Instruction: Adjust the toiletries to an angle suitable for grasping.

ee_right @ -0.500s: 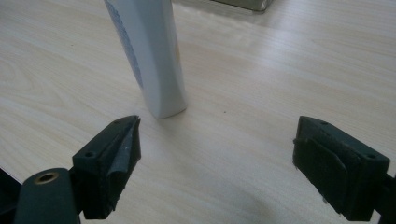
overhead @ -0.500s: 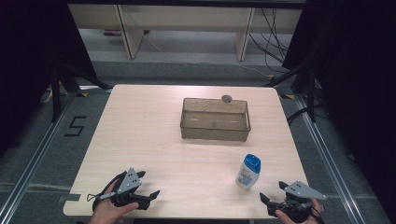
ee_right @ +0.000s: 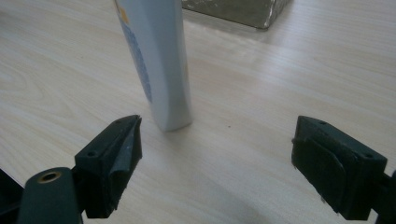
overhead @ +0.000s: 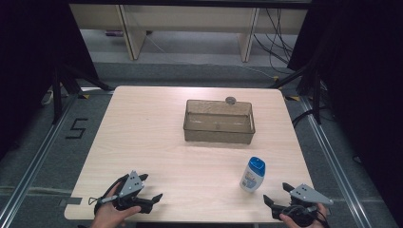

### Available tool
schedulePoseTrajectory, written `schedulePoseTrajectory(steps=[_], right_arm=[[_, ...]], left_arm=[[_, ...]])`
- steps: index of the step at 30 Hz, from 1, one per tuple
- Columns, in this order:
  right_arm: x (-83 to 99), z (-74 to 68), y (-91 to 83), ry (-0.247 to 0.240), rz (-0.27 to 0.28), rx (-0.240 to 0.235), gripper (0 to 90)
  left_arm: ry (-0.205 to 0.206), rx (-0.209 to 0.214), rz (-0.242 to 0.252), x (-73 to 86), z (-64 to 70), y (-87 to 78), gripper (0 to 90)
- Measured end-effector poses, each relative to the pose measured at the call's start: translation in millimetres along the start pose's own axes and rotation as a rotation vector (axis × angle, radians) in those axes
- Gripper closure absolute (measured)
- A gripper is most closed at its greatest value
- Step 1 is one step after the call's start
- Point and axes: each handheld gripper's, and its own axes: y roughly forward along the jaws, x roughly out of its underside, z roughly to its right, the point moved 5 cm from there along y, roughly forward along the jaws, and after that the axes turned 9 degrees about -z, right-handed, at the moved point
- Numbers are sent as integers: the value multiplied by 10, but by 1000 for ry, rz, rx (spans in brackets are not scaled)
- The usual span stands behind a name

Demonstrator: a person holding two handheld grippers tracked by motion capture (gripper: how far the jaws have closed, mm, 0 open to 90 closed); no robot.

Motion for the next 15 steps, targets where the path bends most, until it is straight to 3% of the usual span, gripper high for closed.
schedulePoseTrajectory(steps=[3,8,9,12,15], right_arm=[[-3,-27,-4,19,0,-12,177],[-21,-20,-3,-17,17,-11,179],[-16,-58,-10,28,9,-24,179],[-34,-40,-16,-10,23,-15,183],[-39,-49,-13,-7,31,-19,187]], left_arm=[[-4,0,3,-2,3,2,146],[2,2,-2,0,-1,1,147],[1,0,-1,0,-1,1,147],[0,1,-1,0,-1,1,147],[4,5,-7,1,-1,0,147]])
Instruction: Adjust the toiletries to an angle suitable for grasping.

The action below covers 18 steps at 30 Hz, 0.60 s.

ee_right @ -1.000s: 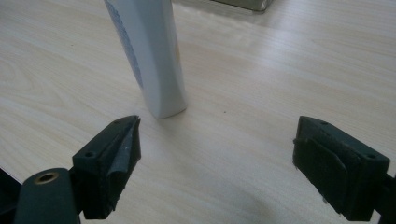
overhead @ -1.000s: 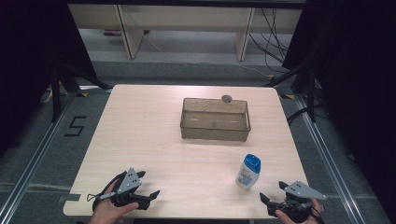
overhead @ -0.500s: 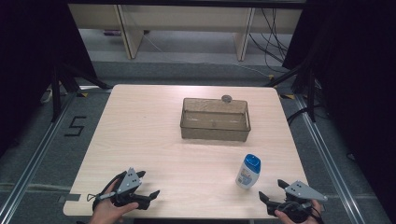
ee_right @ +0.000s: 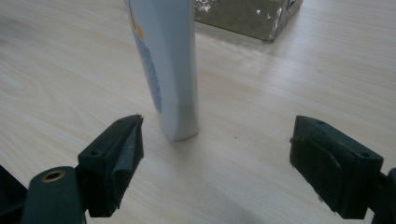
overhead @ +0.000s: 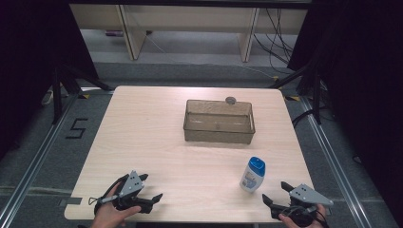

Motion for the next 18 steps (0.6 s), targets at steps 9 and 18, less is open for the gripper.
schedulePoseTrajectory(steps=[9,18], right_arm=[[-25,-39,16,-7,11,-12,193],[-55,-70,12,19,22,-31,201]], left_arm=[[-16,-1,18,-10,18,15,147],[-6,8,1,-3,0,5,147]])
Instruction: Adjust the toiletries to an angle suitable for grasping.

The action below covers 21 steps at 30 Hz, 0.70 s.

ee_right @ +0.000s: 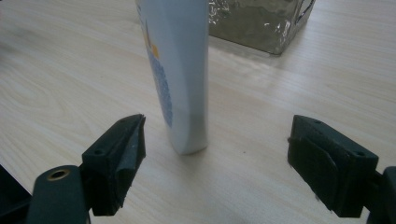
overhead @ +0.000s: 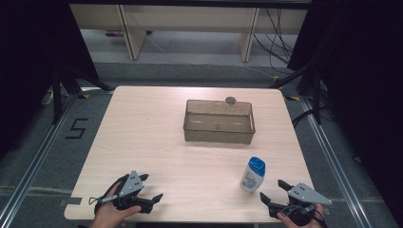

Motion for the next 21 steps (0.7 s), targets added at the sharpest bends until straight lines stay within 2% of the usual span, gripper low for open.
schedulePoseTrajectory(steps=[1,2,3,6,7,9,10,12,13,14,17,18,19,21], right_arm=[[-10,2,5,-2,13,-5,201],[-26,27,9,-31,25,5,201],[-31,27,12,-36,27,9,201],[-41,-12,13,-15,29,-5,202],[-49,-1,14,-37,33,1,202],[-61,-23,17,-35,40,-7,202],[-75,-21,16,-52,41,-1,202],[-83,-23,21,-54,49,1,203],[-88,-51,23,-29,48,-11,204],[-107,-57,30,-45,53,-10,204],[-119,-69,44,-47,52,-15,204],[-119,-98,68,-43,30,-31,204],[-133,-77,84,-84,40,-20,204],[-136,-111,103,-69,23,-32,207]], left_arm=[[-1,-9,1,2,-3,7,147],[5,-16,-9,7,-5,3,147],[-13,-7,7,-2,15,14,147],[6,-7,2,-1,2,13,147],[2,-7,-4,1,0,7,147],[-4,-12,-2,2,-4,12,147],[-13,-6,6,-1,7,16,147],[-10,-6,3,0,8,15,148],[-8,-6,1,0,10,17,147],[-7,-6,0,0,10,18,147],[1,-1,-4,3,6,20,147],[-14,5,14,-4,20,35,147],[-11,10,4,-3,22,31,148],[-17,4,15,-7,28,38,147]])
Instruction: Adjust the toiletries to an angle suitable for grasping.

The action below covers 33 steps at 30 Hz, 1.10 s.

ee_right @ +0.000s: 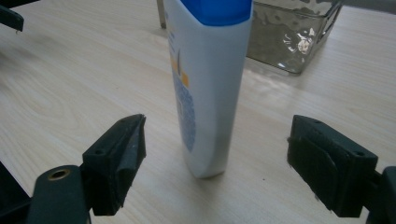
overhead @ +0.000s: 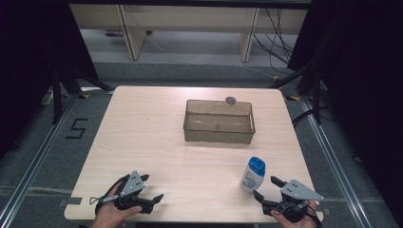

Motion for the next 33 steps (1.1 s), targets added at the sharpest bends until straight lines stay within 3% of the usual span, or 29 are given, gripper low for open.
schedulePoseTrajectory(steps=[2,4,5,6,7,8,11,12,13,18,23,28,29,31,33], right_arm=[[-29,17,20,-31,15,10,207],[-35,6,29,-19,13,5,207],[-54,28,41,-39,19,16,207],[-73,29,69,-34,25,3,207],[-73,29,69,-34,25,3,207],[-76,3,88,-4,7,-13,207],[-91,-11,104,1,8,-25,210],[-107,17,110,-36,11,-11,210],[-132,13,126,-41,14,-14,210],[-163,13,158,-25,19,-20,220],[-207,52,205,-41,26,-25,236],[-247,72,260,-49,40,-44,272],[-246,53,265,-28,33,-54,286],[-275,77,300,-69,50,-56,338],[-273,62,302,-55,42,-71,358]], left_arm=[[3,-1,-5,2,-2,-1,147],[7,-8,-13,5,-3,-1,147],[5,-6,-12,5,0,0,148],[28,-8,-28,13,-12,-10,147],[22,-7,-22,9,-6,-5,147],[30,-15,-28,11,-16,-11,147],[24,-11,-24,11,-11,-7,148],[13,-5,-18,10,0,-1,148],[19,-6,-24,13,-4,-4,148],[29,-14,-29,12,-15,-12,148],[34,-15,-32,12,-18,-15,147],[26,-8,-25,9,-8,-6,148],[29,-12,-28,10,-12,-8,147],[25,-12,-25,8,-11,-9,148],[29,-14,-28,9,-15,-12,148]])
